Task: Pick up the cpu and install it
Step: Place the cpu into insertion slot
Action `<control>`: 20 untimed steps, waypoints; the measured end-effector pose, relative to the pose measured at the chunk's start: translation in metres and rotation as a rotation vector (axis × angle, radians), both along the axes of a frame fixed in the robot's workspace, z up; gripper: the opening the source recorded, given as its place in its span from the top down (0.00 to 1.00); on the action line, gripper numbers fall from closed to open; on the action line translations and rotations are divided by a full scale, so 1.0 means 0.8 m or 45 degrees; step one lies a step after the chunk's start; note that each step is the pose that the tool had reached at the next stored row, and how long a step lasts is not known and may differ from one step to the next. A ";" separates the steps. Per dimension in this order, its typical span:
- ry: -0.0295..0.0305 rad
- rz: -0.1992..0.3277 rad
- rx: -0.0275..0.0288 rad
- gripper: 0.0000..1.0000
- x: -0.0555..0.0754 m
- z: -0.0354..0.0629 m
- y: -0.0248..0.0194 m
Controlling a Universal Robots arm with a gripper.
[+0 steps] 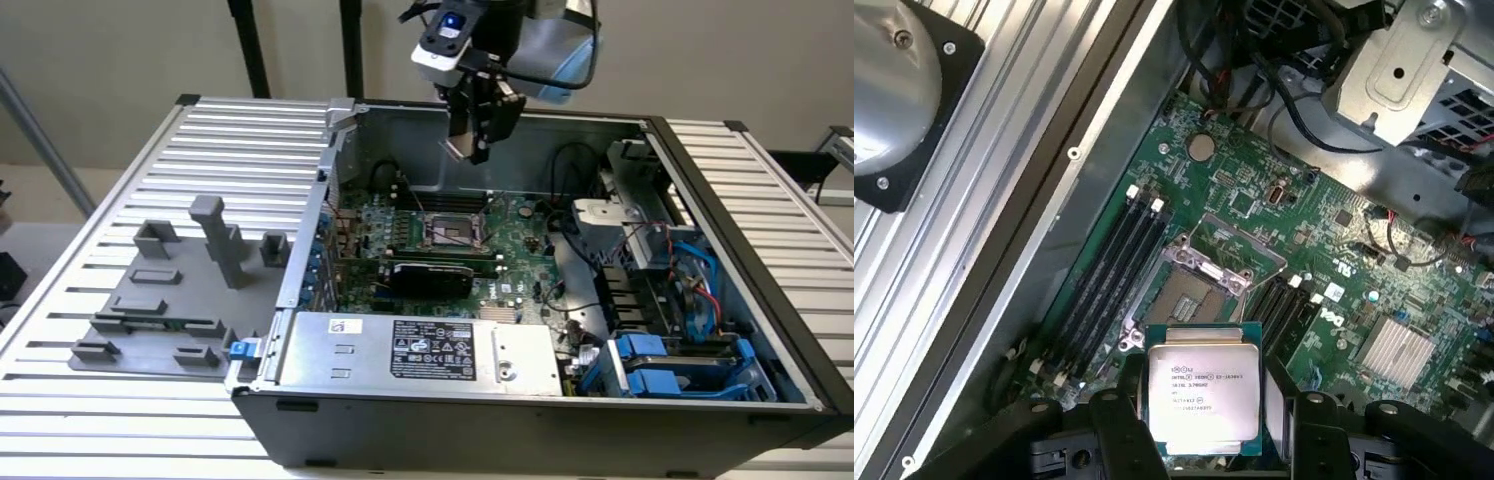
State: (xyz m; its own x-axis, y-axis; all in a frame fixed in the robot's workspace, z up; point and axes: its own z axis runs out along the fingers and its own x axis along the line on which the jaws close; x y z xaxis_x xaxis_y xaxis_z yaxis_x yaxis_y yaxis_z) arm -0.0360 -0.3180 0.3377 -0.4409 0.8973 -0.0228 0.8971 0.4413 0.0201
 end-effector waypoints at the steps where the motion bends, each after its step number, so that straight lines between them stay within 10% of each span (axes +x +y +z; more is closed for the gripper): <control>1: 0.0000 -0.023 0.0000 0.45 0.000 0.000 0.0000; 20: 0.0000 -0.464 -0.0001 0.45 0.000 -0.010 0.0000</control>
State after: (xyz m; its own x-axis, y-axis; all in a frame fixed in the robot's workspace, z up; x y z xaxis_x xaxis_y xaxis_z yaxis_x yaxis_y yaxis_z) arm -0.0360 -0.3180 0.3295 -0.0917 0.9955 -0.0229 0.9955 0.0922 0.0201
